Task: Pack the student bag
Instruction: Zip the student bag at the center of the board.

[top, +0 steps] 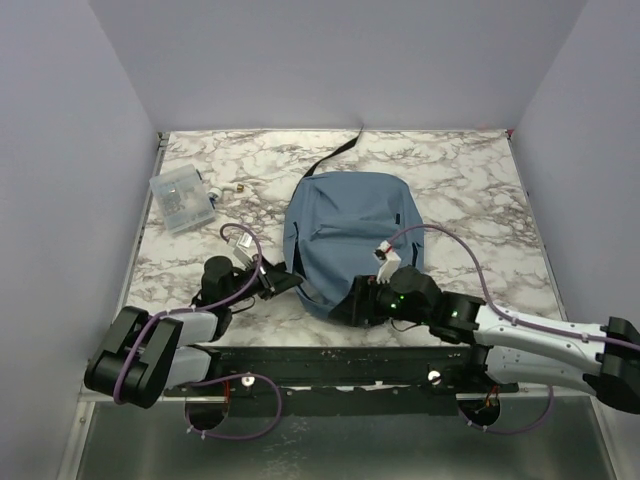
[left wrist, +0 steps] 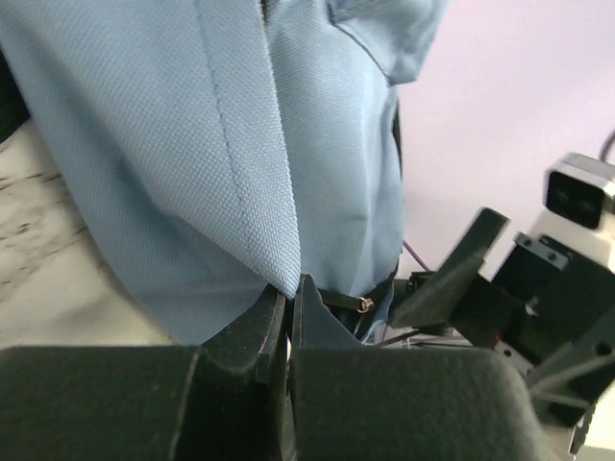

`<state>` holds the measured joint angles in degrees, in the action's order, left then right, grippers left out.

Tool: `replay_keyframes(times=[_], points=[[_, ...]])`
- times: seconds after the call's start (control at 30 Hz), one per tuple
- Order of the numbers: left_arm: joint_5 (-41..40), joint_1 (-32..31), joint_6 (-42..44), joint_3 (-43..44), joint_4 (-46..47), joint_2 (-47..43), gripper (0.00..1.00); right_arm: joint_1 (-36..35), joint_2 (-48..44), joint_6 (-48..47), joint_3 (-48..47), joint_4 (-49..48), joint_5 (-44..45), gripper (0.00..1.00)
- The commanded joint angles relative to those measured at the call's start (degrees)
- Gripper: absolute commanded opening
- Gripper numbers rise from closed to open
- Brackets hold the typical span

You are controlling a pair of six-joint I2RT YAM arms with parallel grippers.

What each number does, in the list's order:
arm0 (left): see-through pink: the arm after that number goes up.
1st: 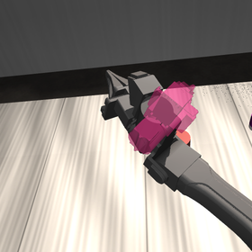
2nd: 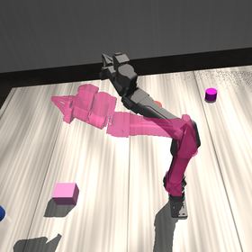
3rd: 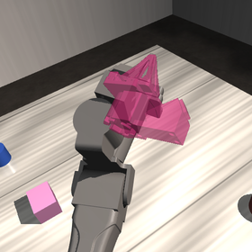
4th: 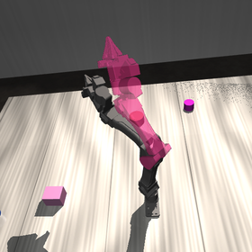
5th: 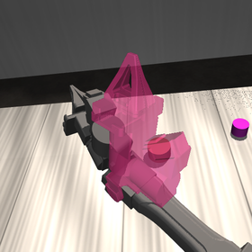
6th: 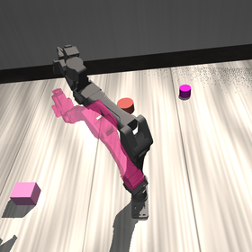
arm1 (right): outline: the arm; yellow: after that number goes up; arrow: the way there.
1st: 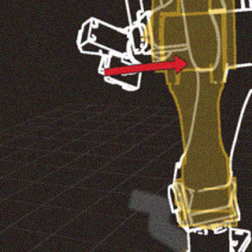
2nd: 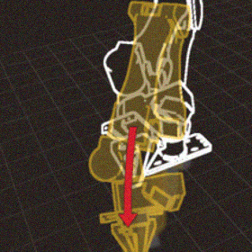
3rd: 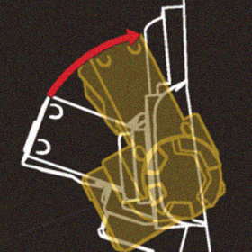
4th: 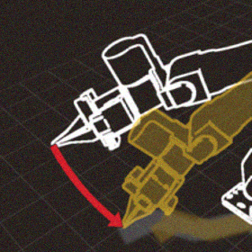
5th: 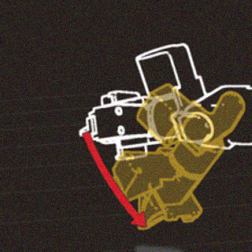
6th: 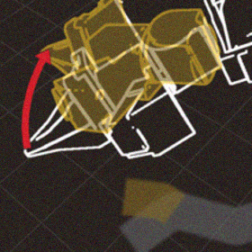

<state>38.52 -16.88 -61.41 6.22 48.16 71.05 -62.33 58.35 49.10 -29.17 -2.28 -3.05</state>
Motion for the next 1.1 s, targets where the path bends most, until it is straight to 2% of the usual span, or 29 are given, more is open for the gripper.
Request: replay_keyframes(times=[0.0, 0.13, 0.3, 0.43, 0.53, 0.8, 0.97, 1.07], points=[[1.09, -2.30, 0.81, -2.23, 15.78, 1.41, 0.00, -0.36, -6.28, 19.05, -0.33, 22.46, 12.69, 0.90], [1.32, -3.83, -2.61, -3.48, 27.85, 7.00, 0.00, -0.29, -9.96, 35.84, 3.75, 23.48, 9.63, 0.92], [2.09, -4.90, -7.71, -3.33, 43.56, 20.51, 0.00, -0.17, -9.73, 52.99, 6.99, 23.82, 6.90, 0.89], [-1.82, -9.68, -5.22, -3.07, 43.48, 22.61, 0.00, -0.09, -8.53, 60.12, 4.81, 28.29, 9.17, 0.79], [-5.00, -12.11, -3.36, -4.24, 43.47, 20.88, 0.00, -0.09, -8.66, 63.78, 3.18, 29.92, 12.17, 0.78], [-10.17, -14.81, -0.47, -5.94, 43.36, 18.41, 0.00, 0.17, -7.08, 76.03, 3.41, 34.58, 16.51, 0.67], [-12.56, -17.37, 1.50, -5.95, 43.09, 18.81, 0.00, 0.42, -8.25, 78.80, 1.63, 40.05, 21.31, 0.61], [-13.42, -17.48, 1.98, -7.34, 42.90, 18.21, 0.00, 0.85, -7.87, 78.19, 0.10, 40.25, 21.71, 0.62]])
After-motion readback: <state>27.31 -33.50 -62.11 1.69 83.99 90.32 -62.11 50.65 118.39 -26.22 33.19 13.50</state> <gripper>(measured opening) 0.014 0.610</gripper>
